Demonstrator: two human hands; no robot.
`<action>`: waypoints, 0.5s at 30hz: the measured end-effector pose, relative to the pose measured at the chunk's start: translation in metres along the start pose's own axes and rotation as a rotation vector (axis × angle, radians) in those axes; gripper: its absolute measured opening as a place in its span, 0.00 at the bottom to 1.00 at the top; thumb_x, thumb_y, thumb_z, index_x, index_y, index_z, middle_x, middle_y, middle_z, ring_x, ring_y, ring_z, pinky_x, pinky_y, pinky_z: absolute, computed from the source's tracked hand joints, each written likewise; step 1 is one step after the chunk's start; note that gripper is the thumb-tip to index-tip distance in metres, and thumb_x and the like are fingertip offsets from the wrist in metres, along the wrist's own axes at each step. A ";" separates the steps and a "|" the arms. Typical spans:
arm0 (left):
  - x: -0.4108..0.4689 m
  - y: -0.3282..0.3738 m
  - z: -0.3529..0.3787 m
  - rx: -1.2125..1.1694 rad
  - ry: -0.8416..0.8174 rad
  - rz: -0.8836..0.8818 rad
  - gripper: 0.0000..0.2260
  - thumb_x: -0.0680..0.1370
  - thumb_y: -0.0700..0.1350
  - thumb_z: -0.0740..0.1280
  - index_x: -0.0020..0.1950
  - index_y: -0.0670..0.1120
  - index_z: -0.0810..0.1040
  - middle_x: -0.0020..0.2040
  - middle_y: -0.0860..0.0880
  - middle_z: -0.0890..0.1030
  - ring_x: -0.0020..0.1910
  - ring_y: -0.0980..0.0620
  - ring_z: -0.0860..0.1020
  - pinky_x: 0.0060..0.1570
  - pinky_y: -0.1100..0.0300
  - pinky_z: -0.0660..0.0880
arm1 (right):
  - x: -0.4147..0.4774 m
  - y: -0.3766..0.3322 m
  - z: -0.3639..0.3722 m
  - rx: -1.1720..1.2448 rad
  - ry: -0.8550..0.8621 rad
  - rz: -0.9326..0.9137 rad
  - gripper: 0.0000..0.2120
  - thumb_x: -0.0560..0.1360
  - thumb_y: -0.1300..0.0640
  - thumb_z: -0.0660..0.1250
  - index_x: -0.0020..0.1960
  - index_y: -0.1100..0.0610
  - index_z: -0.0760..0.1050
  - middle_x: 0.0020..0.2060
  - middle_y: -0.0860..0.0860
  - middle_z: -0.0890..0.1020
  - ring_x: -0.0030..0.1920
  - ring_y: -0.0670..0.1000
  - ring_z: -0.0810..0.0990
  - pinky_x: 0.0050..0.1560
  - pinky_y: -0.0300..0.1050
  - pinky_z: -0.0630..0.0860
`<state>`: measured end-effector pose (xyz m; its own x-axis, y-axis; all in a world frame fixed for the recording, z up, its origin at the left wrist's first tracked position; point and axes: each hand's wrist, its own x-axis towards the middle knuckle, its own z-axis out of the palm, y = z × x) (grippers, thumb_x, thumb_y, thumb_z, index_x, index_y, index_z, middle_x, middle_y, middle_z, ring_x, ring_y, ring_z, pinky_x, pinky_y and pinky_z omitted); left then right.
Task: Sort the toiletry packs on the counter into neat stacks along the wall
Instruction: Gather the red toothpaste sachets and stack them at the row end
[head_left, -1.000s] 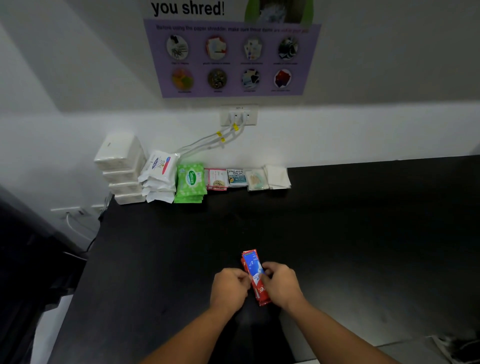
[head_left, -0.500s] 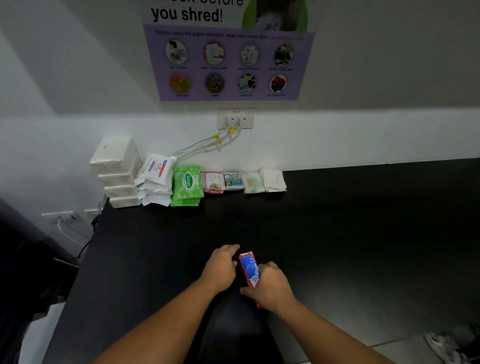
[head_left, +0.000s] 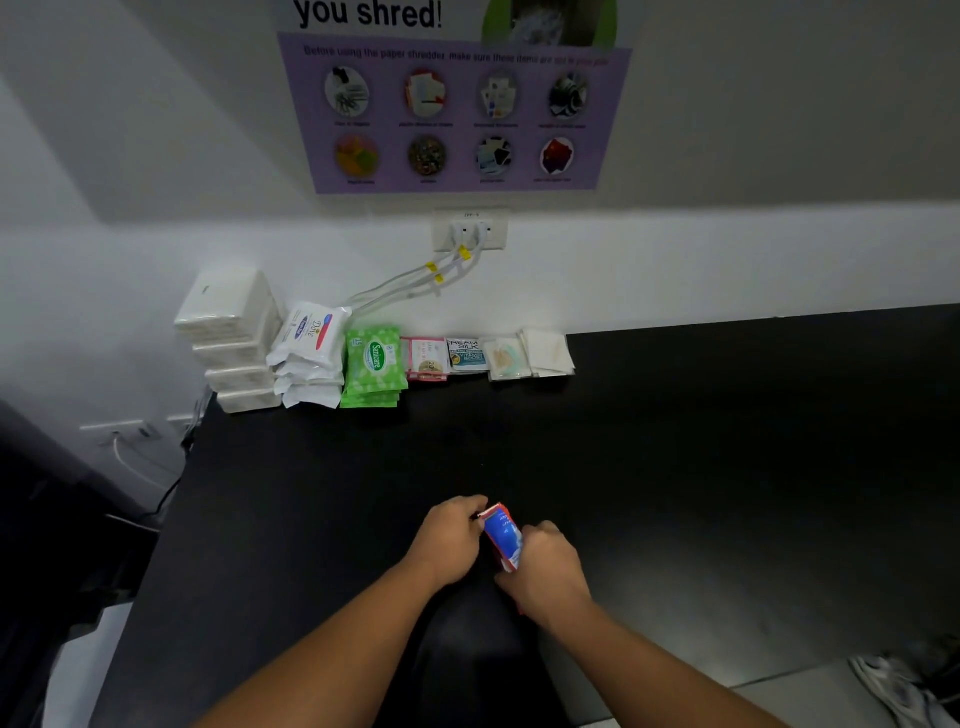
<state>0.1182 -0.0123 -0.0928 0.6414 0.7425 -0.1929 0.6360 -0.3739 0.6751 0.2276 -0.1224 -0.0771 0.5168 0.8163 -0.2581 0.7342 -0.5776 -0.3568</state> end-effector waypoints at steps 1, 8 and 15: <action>-0.002 -0.001 0.000 0.009 -0.023 0.013 0.19 0.80 0.40 0.65 0.72 0.48 0.73 0.67 0.50 0.76 0.65 0.54 0.75 0.66 0.63 0.69 | 0.000 -0.001 0.000 -0.018 -0.002 0.000 0.19 0.71 0.51 0.73 0.60 0.55 0.76 0.55 0.52 0.75 0.48 0.50 0.78 0.47 0.40 0.75; -0.007 0.002 0.000 0.135 -0.016 0.090 0.18 0.79 0.44 0.68 0.68 0.54 0.75 0.61 0.54 0.78 0.61 0.55 0.75 0.61 0.61 0.71 | 0.002 -0.001 0.000 -0.115 -0.009 0.013 0.16 0.75 0.56 0.71 0.62 0.57 0.76 0.58 0.54 0.76 0.54 0.51 0.78 0.53 0.43 0.76; -0.019 0.008 0.002 0.080 0.071 -0.064 0.23 0.79 0.46 0.69 0.74 0.48 0.70 0.66 0.50 0.76 0.65 0.53 0.74 0.64 0.60 0.72 | 0.002 -0.001 -0.003 -0.121 -0.042 0.032 0.19 0.74 0.54 0.72 0.63 0.57 0.75 0.60 0.54 0.75 0.56 0.52 0.78 0.55 0.44 0.77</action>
<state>0.1120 -0.0304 -0.0855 0.5681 0.8029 -0.1805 0.7084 -0.3655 0.6039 0.2293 -0.1198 -0.0746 0.5241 0.7948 -0.3061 0.7666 -0.5968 -0.2371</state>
